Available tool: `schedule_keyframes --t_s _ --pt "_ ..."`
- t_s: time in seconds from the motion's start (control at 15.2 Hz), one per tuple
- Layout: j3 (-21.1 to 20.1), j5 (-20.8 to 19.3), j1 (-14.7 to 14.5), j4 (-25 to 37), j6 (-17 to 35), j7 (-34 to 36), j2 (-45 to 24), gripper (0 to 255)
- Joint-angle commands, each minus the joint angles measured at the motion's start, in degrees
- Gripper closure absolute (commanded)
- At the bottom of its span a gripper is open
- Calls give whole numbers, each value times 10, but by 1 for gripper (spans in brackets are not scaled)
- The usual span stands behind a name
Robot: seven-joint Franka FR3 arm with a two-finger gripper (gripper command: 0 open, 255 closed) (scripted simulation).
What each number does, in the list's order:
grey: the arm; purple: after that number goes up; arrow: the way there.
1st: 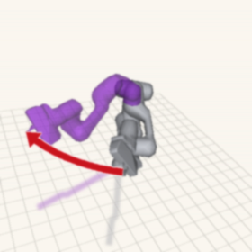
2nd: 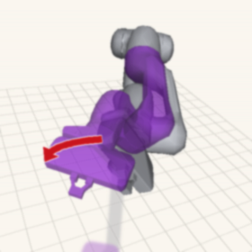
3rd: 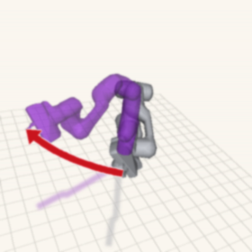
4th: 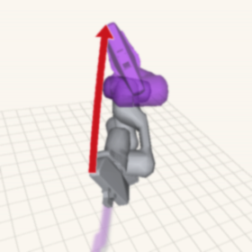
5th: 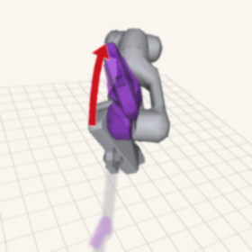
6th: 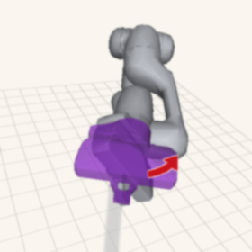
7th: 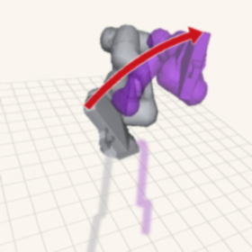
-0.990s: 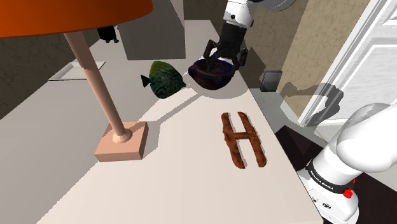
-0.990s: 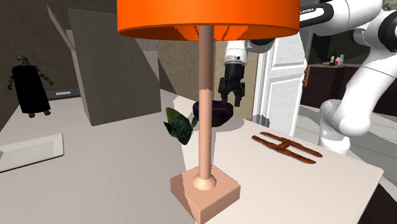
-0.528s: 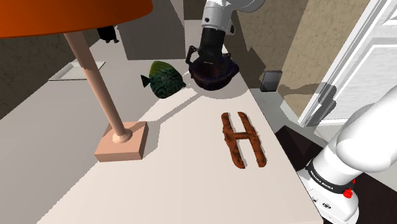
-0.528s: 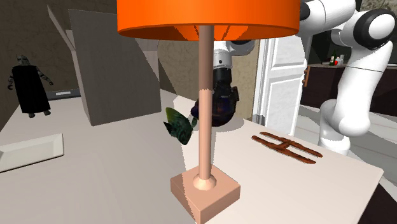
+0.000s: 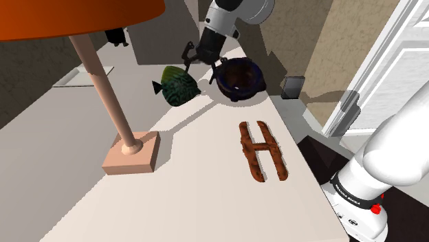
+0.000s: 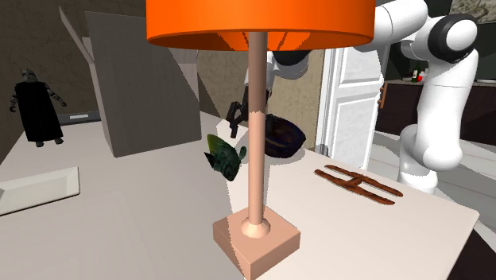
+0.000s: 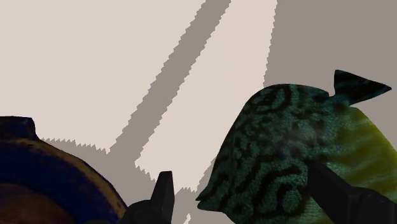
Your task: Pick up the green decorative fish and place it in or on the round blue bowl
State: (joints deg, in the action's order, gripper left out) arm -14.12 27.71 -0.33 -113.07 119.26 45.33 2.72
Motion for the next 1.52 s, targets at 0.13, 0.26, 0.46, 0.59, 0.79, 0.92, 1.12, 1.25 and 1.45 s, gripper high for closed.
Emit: schedule_keyframes --t_s 0.13,0.26,0.46,0.59,0.79,0.92,1.12,1.25,1.45 --pt "-5 -1 -4 -11 28 0 -18 0" --pt "-6 -1 -3 -11 28 0 -18 0" --pt "-7 -1 -3 -11 28 0 -18 0" --pt "-7 -1 -2 -11 28 0 -18 0" --pt "-8 -2 -3 -8 26 4 -17 255" --pt "-8 -1 -3 -8 25 4 -17 255" --pt "-8 -1 -3 -8 26 4 -17 255" --pt "-7 -1 -2 -11 28 0 -18 255" --pt "-6 -5 -1 6 8 9 -13 255"
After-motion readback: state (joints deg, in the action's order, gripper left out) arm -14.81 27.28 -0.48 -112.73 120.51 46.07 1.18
